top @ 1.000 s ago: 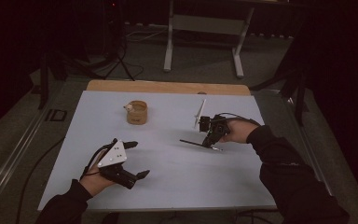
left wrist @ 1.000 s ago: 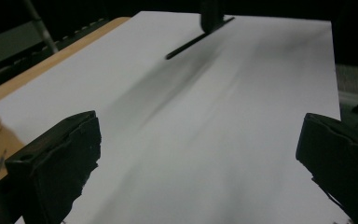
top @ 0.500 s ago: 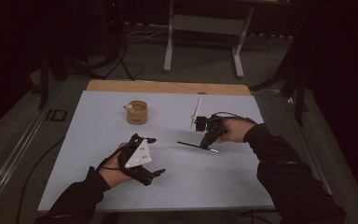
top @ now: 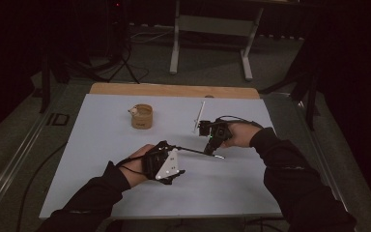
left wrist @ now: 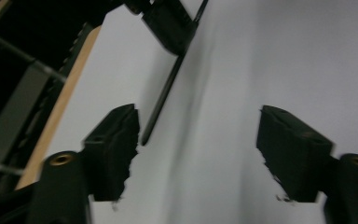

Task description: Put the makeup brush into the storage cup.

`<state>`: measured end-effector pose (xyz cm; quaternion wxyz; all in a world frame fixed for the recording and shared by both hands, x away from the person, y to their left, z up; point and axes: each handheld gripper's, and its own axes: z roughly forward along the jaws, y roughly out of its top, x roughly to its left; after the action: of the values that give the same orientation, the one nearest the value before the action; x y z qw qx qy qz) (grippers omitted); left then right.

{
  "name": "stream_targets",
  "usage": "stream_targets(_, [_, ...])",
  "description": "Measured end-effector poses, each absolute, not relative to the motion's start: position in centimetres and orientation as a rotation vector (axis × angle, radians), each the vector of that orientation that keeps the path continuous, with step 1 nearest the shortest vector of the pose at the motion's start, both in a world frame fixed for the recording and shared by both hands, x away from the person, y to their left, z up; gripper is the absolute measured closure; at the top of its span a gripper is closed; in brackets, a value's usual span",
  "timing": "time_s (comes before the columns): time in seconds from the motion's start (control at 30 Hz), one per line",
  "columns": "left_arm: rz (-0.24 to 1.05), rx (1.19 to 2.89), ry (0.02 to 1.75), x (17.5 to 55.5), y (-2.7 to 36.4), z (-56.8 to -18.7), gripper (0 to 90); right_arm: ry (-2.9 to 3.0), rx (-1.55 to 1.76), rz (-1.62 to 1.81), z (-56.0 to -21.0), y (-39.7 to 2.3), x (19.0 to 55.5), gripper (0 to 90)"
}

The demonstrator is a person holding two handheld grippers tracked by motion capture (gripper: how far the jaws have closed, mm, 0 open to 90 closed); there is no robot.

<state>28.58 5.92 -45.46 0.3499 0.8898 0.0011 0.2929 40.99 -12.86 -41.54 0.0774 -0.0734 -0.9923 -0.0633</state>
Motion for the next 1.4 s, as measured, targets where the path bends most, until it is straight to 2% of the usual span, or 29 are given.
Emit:
stream_targets(0.1, [0.789,2.309,-0.010,28.7,5.3,-45.5,38.2,-2.968,-0.224,-0.180,-41.5,-12.7,40.9,85.5])
stream_targets(0.17, [0.859,2.306,-0.016,28.7,4.7,-45.6,40.5,-2.971,-0.217,-0.177,-41.5,-12.6,40.9,85.5])
stream_targets(0.2, [0.879,2.306,-0.038,28.6,4.4,-45.7,46.8,-2.968,-0.221,-0.172,-41.5,-12.5,40.8,85.5])
stream_targets(0.23, [0.948,2.318,-0.075,28.5,4.0,-45.9,48.1,-2.969,-0.206,-0.170,-41.5,-12.4,40.8,85.5])
stream_targets(0.3, [0.996,2.379,-0.137,28.6,4.1,-45.5,48.4,-2.970,-0.209,-0.169,-41.5,-12.4,40.7,85.5])
stream_targets(0.67, [1.198,2.445,-0.185,28.8,2.9,-47.4,58.2,-2.959,-0.194,-0.149,-41.5,-12.0,40.4,85.5])
stream_targets(0.87, [1.221,2.431,-0.190,28.9,2.6,-48.3,60.1,-2.953,-0.187,-0.142,-41.6,-11.8,40.3,85.5])
stream_targets(0.93, [1.263,2.493,-0.235,28.9,2.7,-48.1,62.7,-2.949,-0.186,-0.146,-41.6,-11.8,40.3,85.5])
stream_targets(1.07, [1.285,2.505,-0.231,29.2,3.0,-48.5,66.8,-2.947,-0.183,-0.147,-41.7,-11.7,40.3,85.5])
stream_targets(1.23, [1.306,2.519,-0.273,29.2,3.0,-48.8,76.8,-2.944,-0.175,-0.138,-41.8,-11.6,40.3,85.5])
stream_targets(1.4, [1.307,2.536,-0.301,29.1,2.7,-48.9,79.0,-2.935,-0.176,-0.138,-41.8,-11.4,40.3,85.5])
